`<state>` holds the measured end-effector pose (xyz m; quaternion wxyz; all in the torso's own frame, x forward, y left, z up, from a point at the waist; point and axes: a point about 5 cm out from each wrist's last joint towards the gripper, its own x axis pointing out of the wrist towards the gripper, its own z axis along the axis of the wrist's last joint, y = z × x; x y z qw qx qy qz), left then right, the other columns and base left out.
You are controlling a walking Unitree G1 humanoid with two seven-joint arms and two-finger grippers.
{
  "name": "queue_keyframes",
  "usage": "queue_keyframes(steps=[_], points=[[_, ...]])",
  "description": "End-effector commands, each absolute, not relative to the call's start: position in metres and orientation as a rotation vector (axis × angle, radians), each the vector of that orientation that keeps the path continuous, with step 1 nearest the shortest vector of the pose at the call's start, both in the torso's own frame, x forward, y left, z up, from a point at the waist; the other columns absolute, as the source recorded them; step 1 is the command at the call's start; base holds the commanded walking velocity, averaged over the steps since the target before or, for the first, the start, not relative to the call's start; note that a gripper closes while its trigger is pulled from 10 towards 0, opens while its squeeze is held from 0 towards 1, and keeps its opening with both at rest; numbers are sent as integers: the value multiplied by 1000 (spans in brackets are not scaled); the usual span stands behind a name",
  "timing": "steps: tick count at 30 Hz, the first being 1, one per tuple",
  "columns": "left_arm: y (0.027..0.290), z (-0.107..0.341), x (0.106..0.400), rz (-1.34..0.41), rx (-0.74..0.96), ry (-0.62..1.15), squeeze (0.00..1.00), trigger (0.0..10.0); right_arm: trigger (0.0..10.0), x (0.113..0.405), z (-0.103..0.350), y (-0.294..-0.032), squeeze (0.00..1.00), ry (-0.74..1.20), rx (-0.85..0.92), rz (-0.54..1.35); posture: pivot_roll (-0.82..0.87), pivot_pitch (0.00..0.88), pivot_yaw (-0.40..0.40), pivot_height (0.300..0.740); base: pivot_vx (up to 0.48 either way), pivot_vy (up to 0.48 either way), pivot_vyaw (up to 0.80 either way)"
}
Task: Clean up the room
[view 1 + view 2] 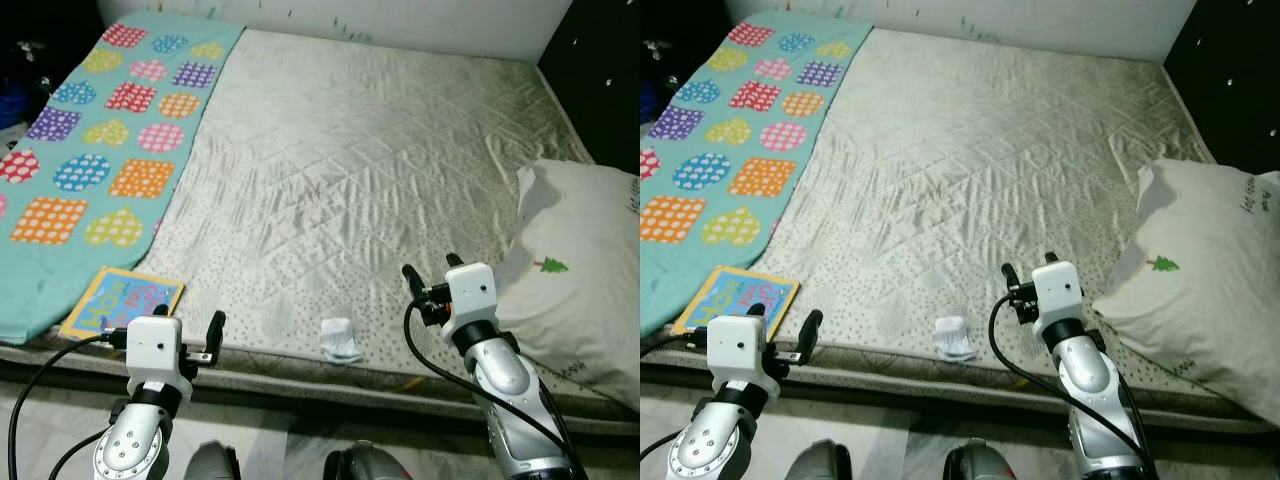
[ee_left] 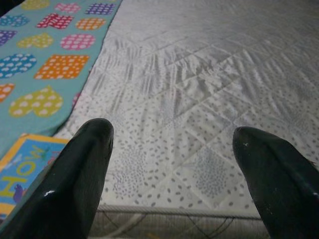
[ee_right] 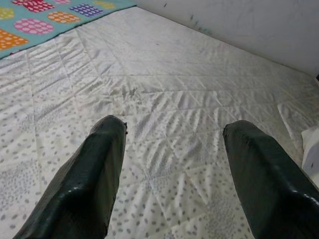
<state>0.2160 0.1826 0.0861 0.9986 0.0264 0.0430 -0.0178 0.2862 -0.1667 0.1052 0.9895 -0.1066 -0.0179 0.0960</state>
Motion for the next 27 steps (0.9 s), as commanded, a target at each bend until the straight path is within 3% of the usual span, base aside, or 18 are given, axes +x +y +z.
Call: queue_keyframes(steps=[1, 8, 19, 27], points=[[184, 84, 214, -24, 41, 100, 0, 10000, 10000, 285, 106, -171, 0, -33, -212, 187, -15, 219, -78, 658, 0, 0, 0], [184, 84, 214, -20, 39, 101, 0, 10000, 10000, 285, 107, -170, 0, -37, -201, 201, -15, 220, -80, 658, 0, 0, 0], [183, 84, 214, -18, 32, 107, 0, 10000, 10000, 284, 107, -168, 0, -37, -192, 224, -17, 226, -81, 604, 0, 0, 0], [183, 84, 215, -24, 25, 105, 0, 10000, 10000, 284, 107, -167, 0, -38, -188, 231, -18, 228, -81, 599, 0, 0, 0]])
